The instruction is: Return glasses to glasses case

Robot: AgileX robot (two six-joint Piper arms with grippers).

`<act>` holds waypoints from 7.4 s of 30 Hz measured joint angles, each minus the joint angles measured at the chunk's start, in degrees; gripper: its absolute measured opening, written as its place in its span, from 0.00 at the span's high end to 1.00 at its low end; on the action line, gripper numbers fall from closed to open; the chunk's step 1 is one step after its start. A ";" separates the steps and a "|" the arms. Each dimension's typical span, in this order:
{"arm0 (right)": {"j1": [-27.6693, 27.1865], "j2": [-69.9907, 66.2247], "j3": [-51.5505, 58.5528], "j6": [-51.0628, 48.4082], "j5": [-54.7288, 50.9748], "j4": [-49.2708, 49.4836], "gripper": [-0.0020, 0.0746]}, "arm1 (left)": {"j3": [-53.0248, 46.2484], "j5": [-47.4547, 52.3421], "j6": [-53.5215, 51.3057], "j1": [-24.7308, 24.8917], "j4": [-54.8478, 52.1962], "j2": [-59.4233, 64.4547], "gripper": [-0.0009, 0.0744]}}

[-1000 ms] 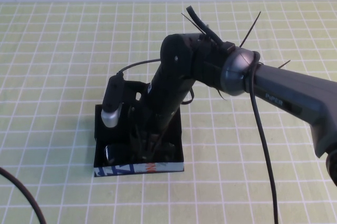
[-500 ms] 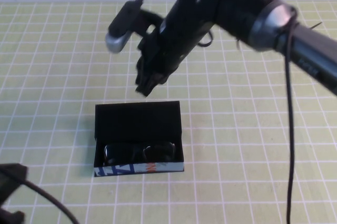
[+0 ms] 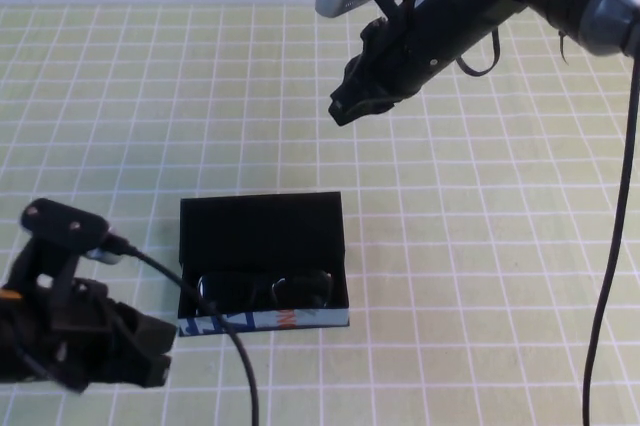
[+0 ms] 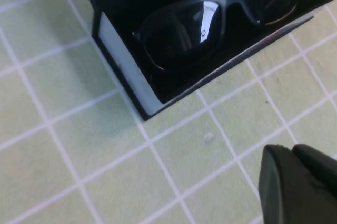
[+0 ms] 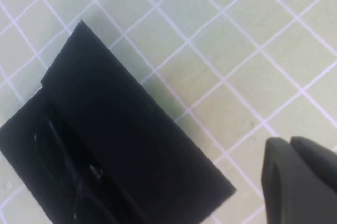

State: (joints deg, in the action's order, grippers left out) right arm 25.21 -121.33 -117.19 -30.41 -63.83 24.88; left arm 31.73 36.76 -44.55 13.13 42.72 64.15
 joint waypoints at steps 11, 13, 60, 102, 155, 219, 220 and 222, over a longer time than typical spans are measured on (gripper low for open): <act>-0.03 -7.86 0.69 1.31 2.74 1.98 0.99 | 0.74 -8.25 -14.28 3.63 15.03 16.85 0.99; -0.03 -9.48 0.71 1.39 3.02 2.02 0.99 | 1.22 -9.26 -14.53 4.75 15.70 18.45 0.99; 9.64 -11.42 0.95 -4.86 -5.58 14.13 1.00 | 19.88 16.59 -6.19 3.30 -9.48 24.59 0.99; 10.31 7.32 -3.99 17.17 -6.51 -17.29 1.00 | 14.07 16.48 30.24 -2.31 -28.14 -35.85 0.99; 10.31 116.64 96.96 37.11 28.34 -37.35 1.00 | -7.10 -5.35 34.75 -2.31 -25.13 -46.61 0.99; 10.31 116.64 96.96 37.11 28.14 -36.08 1.00 | -33.04 -16.16 39.84 -2.31 -34.43 -64.82 0.99; 10.31 116.64 96.96 37.11 28.14 -35.99 1.00 | -33.04 -16.16 39.84 -2.31 -34.43 -64.82 0.99; 10.31 116.64 96.96 37.11 28.14 -35.99 1.00 | -33.04 -16.16 39.84 -2.31 -34.34 -64.82 0.99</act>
State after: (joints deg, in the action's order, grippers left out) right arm 35.51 -4.69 -20.23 6.70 -35.69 -11.11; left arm -1.32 20.60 -4.71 10.81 8.38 -0.67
